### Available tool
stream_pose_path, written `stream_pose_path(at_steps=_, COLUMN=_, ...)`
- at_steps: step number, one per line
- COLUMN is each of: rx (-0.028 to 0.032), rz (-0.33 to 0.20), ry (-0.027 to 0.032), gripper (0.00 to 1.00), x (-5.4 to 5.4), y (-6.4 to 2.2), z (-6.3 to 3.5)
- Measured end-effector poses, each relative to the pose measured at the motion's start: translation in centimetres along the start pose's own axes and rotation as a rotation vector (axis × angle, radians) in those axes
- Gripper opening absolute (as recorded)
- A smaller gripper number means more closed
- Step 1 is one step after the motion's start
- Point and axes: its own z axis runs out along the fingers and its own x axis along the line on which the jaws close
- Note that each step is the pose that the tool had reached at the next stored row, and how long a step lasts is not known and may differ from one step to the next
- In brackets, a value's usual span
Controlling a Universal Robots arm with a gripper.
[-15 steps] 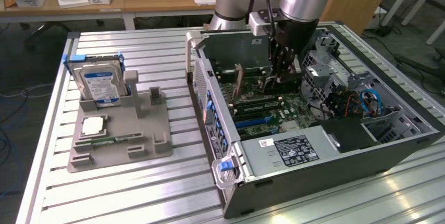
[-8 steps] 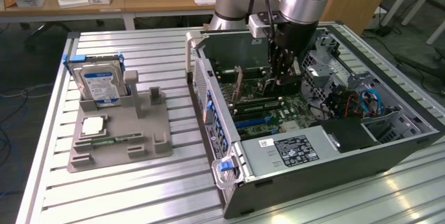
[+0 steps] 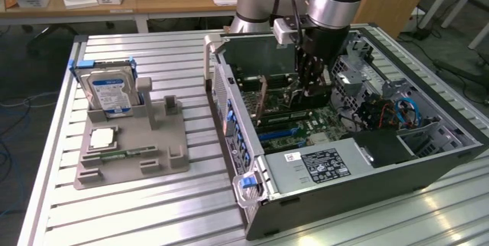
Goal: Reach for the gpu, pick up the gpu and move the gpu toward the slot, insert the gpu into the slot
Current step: 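Insert the gpu into the slot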
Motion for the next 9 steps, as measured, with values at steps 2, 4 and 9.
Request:
stream_pose_path(at_steps=2, rx=-0.001, rz=-0.008, ry=0.0043, gripper=0.26, x=0.0, y=0.08, z=0.15)
stream_pose_path(at_steps=4, rx=-0.001, rz=-0.022, ry=0.0101, gripper=0.26, x=0.01, y=0.21, z=0.28)
stream_pose_path(at_steps=9, rx=-0.001, rz=-0.057, ry=0.0198, gripper=0.26, x=0.03, y=0.51, z=0.52)
